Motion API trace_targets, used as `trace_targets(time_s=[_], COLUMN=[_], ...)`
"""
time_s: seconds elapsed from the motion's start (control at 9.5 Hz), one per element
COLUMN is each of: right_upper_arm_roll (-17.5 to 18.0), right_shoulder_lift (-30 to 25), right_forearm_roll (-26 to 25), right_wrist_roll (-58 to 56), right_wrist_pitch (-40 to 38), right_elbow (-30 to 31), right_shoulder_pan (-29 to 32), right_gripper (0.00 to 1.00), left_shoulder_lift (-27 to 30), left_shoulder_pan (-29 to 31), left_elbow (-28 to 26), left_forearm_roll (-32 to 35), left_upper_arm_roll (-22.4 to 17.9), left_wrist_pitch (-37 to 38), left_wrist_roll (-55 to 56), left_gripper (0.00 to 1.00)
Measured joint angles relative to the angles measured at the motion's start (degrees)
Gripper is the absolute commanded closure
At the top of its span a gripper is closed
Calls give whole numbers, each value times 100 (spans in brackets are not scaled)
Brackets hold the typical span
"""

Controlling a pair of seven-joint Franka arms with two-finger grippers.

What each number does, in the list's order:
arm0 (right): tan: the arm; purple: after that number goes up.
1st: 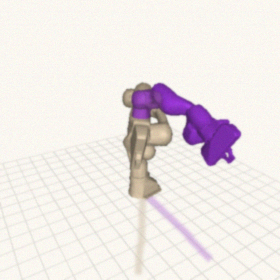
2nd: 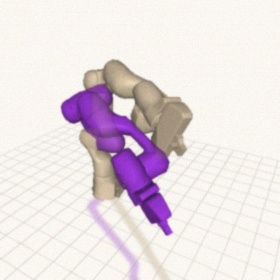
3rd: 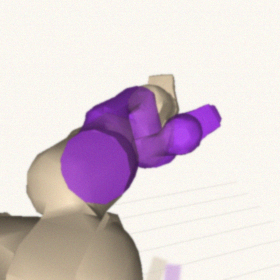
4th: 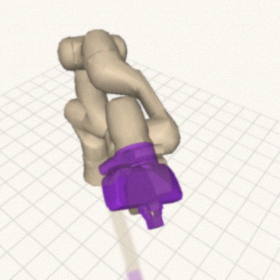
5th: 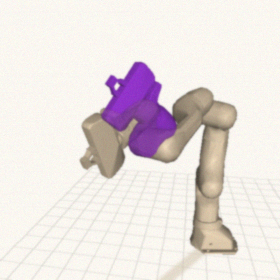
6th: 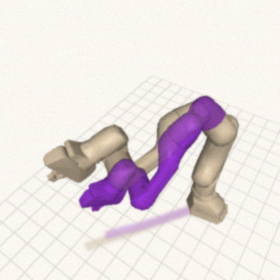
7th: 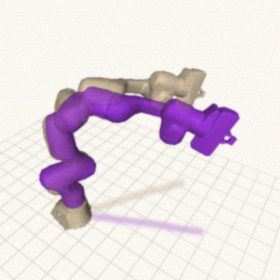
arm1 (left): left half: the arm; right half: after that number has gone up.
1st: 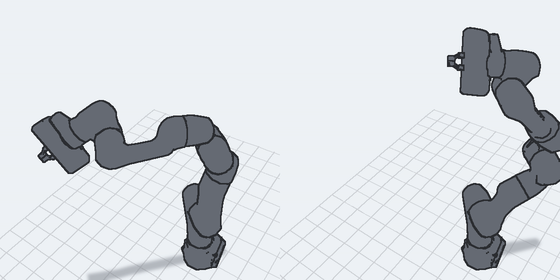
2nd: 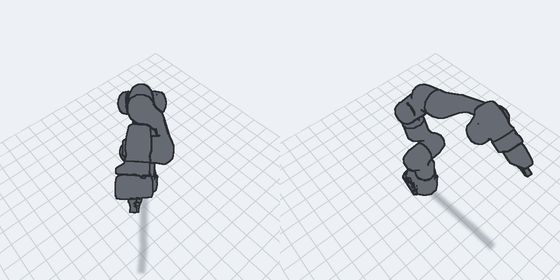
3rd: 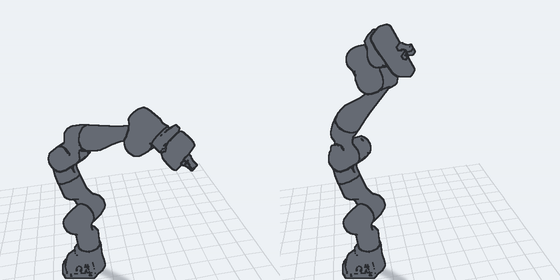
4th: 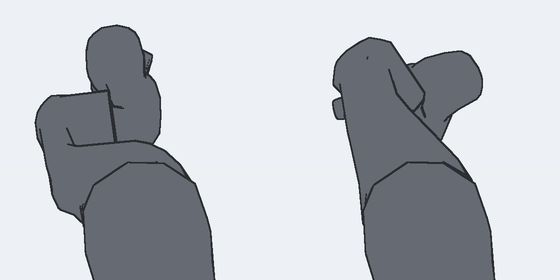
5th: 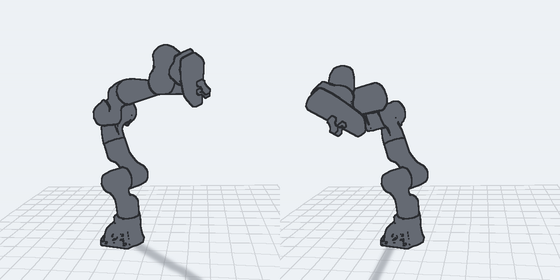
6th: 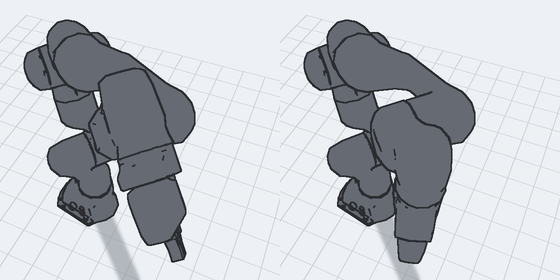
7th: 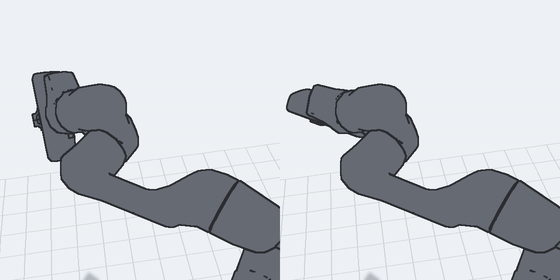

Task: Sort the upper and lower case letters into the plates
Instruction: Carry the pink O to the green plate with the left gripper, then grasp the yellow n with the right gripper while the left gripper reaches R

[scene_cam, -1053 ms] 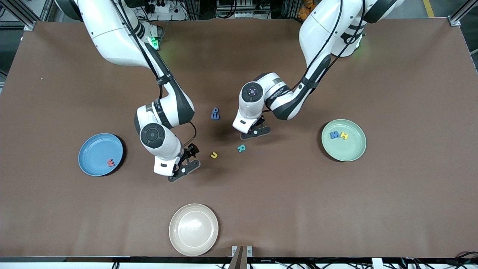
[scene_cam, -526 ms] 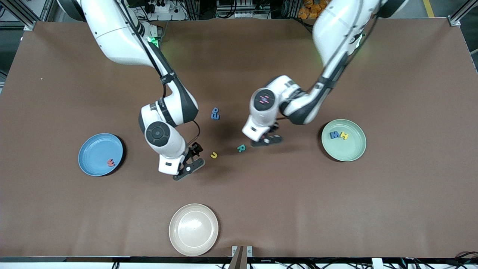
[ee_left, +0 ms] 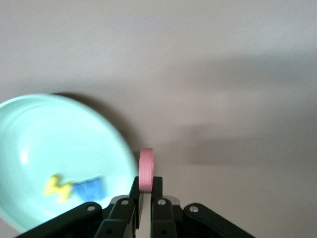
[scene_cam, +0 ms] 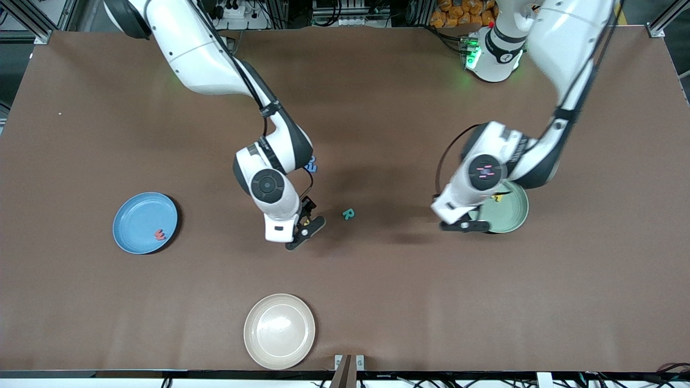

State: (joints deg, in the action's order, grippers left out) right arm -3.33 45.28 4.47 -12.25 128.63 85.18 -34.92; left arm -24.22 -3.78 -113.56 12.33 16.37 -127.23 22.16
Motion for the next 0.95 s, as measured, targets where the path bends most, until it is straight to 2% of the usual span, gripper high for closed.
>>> trace_targets(time_s=[0.11, 0.21, 0.32, 0.53, 0.74, 0.84, 0.95], right_upper_arm_roll=[2, 3, 3, -3, -6, -8, -9], right_shoulder_lift=[118, 224, 313, 370, 375, 377, 379], right_forearm_roll=[0, 0, 0, 0, 0, 0, 0], right_wrist_roll=[-33, -36, -36, -41, -43, -44, -46], right_wrist_pitch=[2, 2, 2, 6, 46, 60, 65], right_elbow=[-91, -163, -206, -229, -239, -253, -283], right_shoulder_pan=[-52, -101, -135, -143, -143, -143, -143], right_gripper=[0, 0, 0, 0, 0, 13, 61], left_shoulder_lift=[358, 644, 827, 916, 921, 921, 920], left_shoulder_pan=[270, 433, 491, 485, 459, 428, 352], left_elbow=[-586, -1124, -1565, -1905, -1848, -1805, -1736], left_forearm_roll=[-1, -2, -2, -2, -75, -234, -488], left_upper_arm_roll=[0, 0, 0, 8, 31, 56, 68], left_wrist_pitch=[-227, -540, -837, -1111, -1173, -1183, -1195], left_wrist_roll=[-301, -442, -466, -517, -561, -567, -566], left_gripper=[100, 93, 4, 0, 0, 0, 0])
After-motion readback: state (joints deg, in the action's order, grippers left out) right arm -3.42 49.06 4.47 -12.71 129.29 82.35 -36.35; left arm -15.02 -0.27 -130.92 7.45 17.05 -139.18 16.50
